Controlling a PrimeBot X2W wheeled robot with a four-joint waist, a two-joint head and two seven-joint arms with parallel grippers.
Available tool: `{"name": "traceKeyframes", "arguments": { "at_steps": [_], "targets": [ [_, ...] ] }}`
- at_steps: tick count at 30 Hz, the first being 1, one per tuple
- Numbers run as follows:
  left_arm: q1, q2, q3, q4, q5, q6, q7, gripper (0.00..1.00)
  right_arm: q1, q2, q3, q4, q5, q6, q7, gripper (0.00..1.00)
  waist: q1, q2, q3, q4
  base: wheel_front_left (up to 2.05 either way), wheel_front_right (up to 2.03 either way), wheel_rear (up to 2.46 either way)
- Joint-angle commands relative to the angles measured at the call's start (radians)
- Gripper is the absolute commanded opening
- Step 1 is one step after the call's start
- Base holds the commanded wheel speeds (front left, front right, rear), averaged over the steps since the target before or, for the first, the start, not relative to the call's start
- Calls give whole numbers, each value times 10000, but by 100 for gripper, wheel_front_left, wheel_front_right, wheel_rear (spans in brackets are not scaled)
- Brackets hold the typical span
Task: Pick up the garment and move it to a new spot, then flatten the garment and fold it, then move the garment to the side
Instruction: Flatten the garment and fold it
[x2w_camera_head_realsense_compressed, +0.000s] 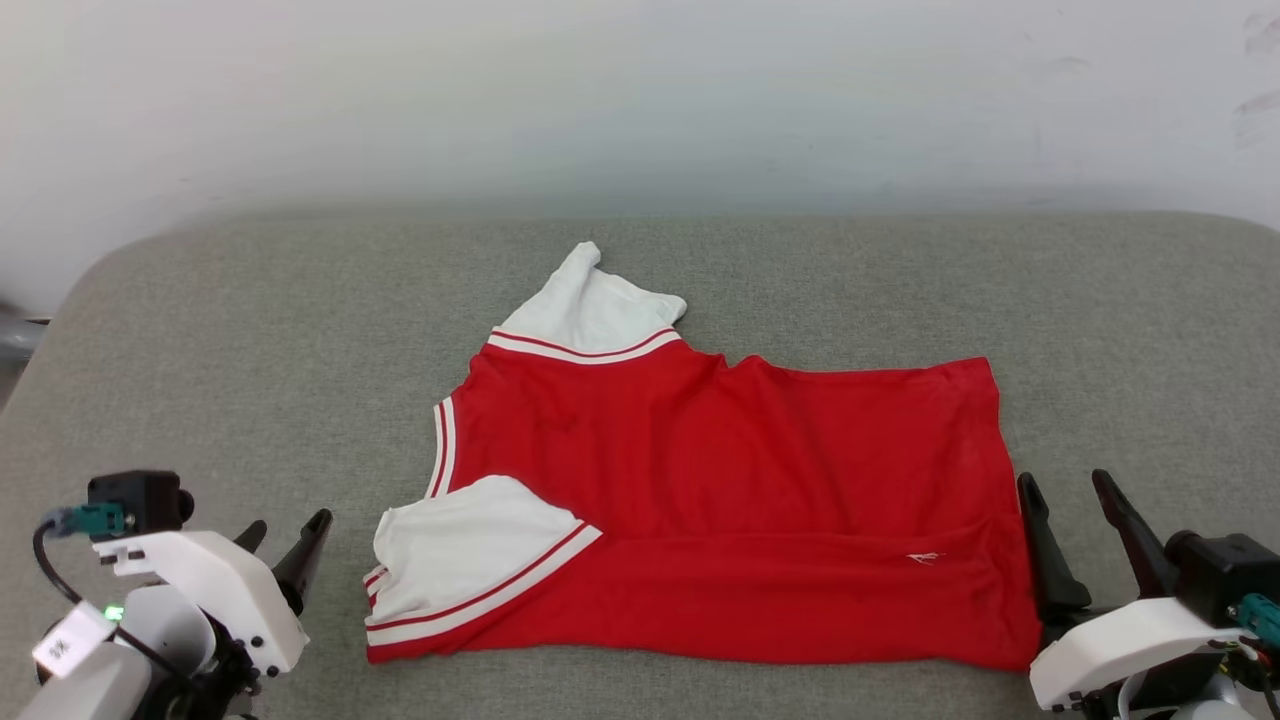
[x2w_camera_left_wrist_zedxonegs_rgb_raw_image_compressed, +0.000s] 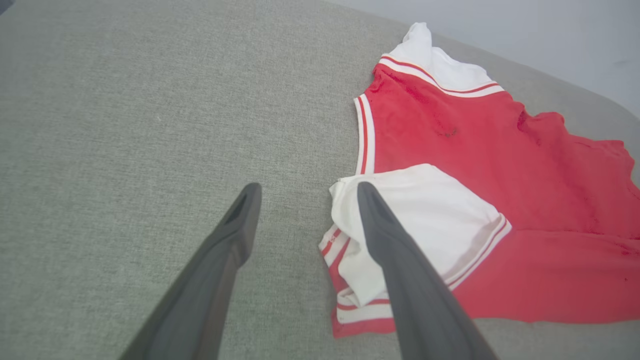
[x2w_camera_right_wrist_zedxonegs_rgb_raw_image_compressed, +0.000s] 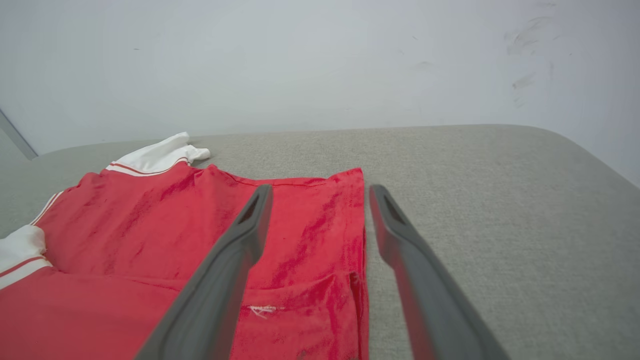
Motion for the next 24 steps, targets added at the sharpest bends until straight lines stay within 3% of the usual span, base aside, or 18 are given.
{"name": "traceKeyframes", "arguments": {
  "at_steps": [1,4,6,8,16,24],
  "targets": [
    [-33,195,-49,-289,-162,92,542,100,166,91,-50,-210,-55,-13,86,100,1,0,39,-52,0,0,0],
    [20,508,-199,-751,-362,257,1453,100,273,200,-117,-481,-107,-14,226,100,1,0,113,-121,0,0,0],
    [60,835,-424,-1430,-730,657,2851,100,374,343,-199,-814,-188,-13,411,100,1,0,319,-262,0,0,0],
    [53,852,-537,-1621,-853,861,3294,100,374,415,-219,-911,-204,-13,485,100,1,0,440,-337,0,0,0],
    [-209,689,-1029,-1617,-813,1271,4193,100,167,555,-217,-1130,-142,-13,670,100,1,0,1023,-551,0,0,0],
    [-208,178,-1566,-623,-876,1188,4560,100,2,610,-514,-1025,38,-13,748,100,1,0,1362,-645,0,0,0]
  ]
}}
